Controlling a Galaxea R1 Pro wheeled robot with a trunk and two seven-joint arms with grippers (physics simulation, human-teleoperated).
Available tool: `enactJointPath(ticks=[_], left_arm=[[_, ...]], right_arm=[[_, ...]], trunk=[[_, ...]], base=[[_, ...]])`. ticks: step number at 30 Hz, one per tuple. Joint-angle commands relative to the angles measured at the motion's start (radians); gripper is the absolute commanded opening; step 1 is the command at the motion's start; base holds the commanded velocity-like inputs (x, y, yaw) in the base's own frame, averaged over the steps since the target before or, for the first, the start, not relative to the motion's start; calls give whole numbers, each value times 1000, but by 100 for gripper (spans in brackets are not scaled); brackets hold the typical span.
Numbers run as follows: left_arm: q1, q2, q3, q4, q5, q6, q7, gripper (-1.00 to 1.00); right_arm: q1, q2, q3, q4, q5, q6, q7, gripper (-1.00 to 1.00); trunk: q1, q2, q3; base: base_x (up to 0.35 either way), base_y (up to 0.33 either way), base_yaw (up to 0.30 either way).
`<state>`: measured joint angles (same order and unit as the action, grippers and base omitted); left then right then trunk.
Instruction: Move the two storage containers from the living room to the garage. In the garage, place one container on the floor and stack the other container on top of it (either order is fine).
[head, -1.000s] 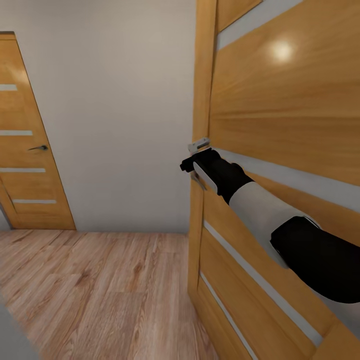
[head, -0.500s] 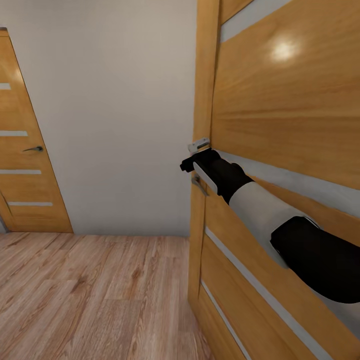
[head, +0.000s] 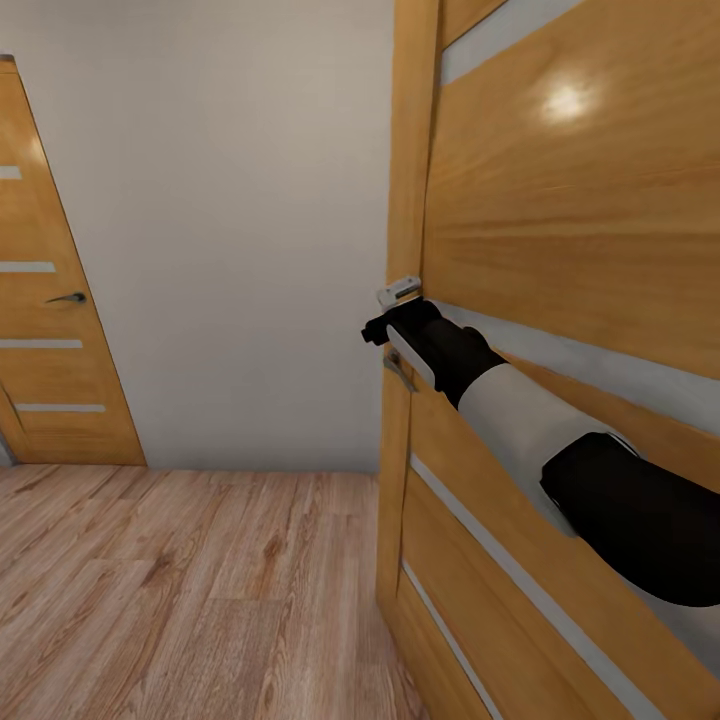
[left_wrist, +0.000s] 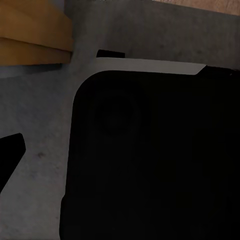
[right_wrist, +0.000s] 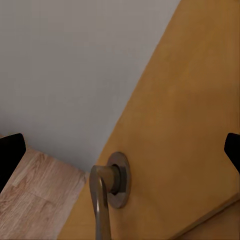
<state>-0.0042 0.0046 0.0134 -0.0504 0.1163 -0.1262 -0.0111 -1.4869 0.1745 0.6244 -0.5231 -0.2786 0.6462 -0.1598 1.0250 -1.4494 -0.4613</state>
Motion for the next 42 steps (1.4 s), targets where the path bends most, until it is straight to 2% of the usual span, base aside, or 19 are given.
enactJointPath(ticks=[1, 6, 15, 23, 37, 42], left_arm=[[0, 0, 1, 1, 8, -3, -1, 100], [0, 0, 1, 1, 8, -3, -1, 100], [0, 0, 0, 0, 8, -3, -1, 100], [0, 0, 0, 0, 8, -3, -1, 100], [0, -1, 0, 0, 8, -6, -1, 100], [0, 0, 0, 0, 8, -6, -1, 100]], right_arm=[[-1, 0, 4, 0, -10, 3, -9, 100], [-1, 0, 5, 2, -9, 3, -10, 100], [-2, 0, 9, 74, -4, -2, -13, 100], [-2, 0, 12, 186, 2, -24, -28, 100], [-2, 0, 11, 224, 4, -30, -30, 100], [-2, 0, 10, 231, 32, -30, -30, 100]], trunk=[[0, -1, -1], [0, -1, -1], [0, -1, -1], [0, -1, -1], [0, -1, -1], [0, -1, -1]], base=[[0, 0, 0], [0, 0, 0], [0, 0, 0], [0, 0, 0], [0, 0, 0], [0, 0, 0]])
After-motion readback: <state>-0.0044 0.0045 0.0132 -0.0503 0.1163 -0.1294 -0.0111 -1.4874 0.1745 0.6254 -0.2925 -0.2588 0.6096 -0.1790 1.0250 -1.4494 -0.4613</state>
